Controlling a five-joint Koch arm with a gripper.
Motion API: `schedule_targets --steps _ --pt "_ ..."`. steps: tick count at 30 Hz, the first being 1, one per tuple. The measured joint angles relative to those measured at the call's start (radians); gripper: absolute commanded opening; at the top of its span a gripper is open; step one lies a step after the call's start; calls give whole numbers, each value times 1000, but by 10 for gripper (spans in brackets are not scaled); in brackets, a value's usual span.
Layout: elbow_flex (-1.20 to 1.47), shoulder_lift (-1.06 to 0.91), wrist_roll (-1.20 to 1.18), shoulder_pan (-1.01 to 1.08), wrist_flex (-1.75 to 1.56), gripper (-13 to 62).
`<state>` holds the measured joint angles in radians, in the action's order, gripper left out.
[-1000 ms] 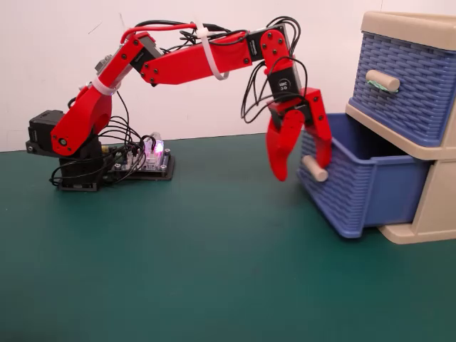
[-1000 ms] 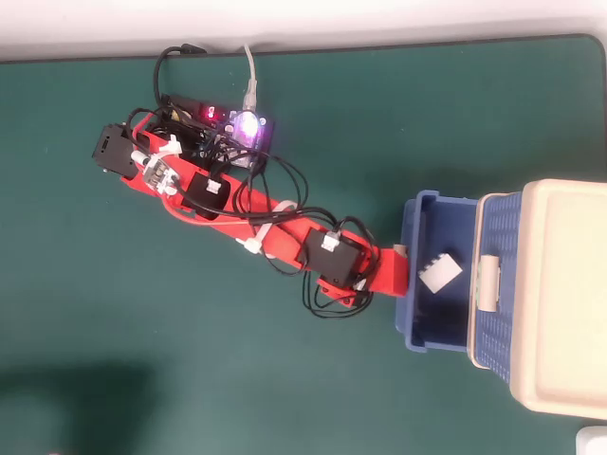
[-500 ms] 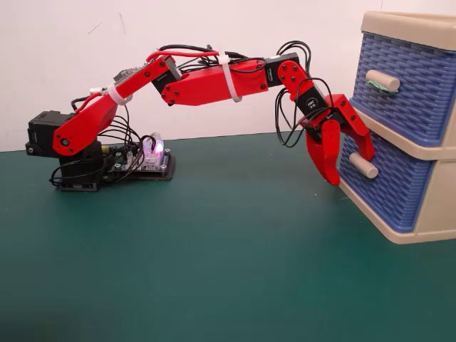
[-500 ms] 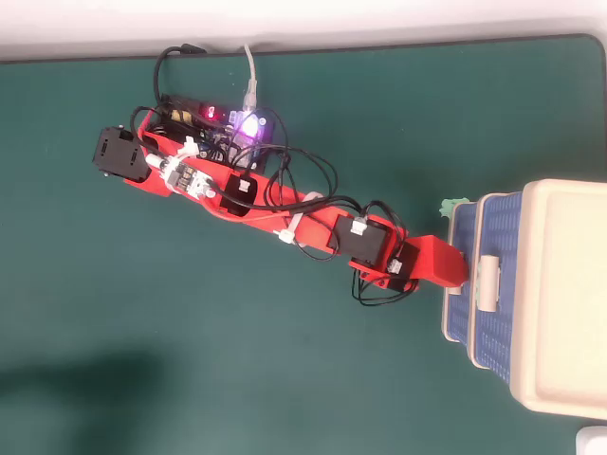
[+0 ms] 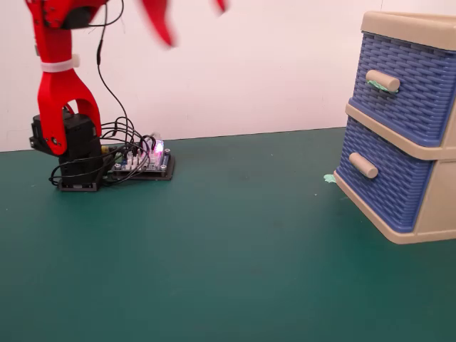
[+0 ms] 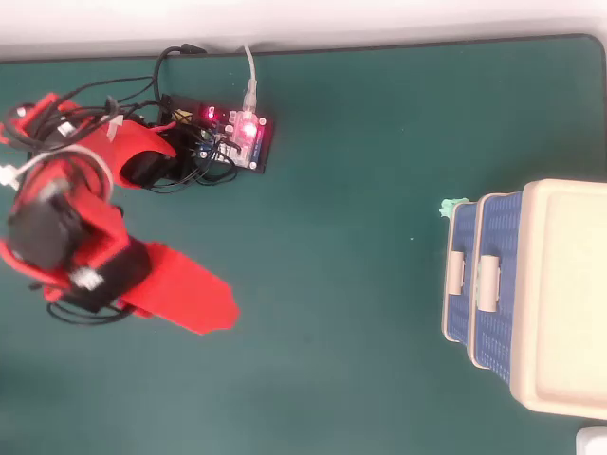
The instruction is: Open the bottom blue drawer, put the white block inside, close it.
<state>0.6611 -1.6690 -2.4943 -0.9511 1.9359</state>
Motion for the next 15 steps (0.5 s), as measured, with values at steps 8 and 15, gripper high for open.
schedule_targets --steps 8,15 --pt "807 -172 698 586 -156 341" --pt "1399 -290 928 726 -448 342"
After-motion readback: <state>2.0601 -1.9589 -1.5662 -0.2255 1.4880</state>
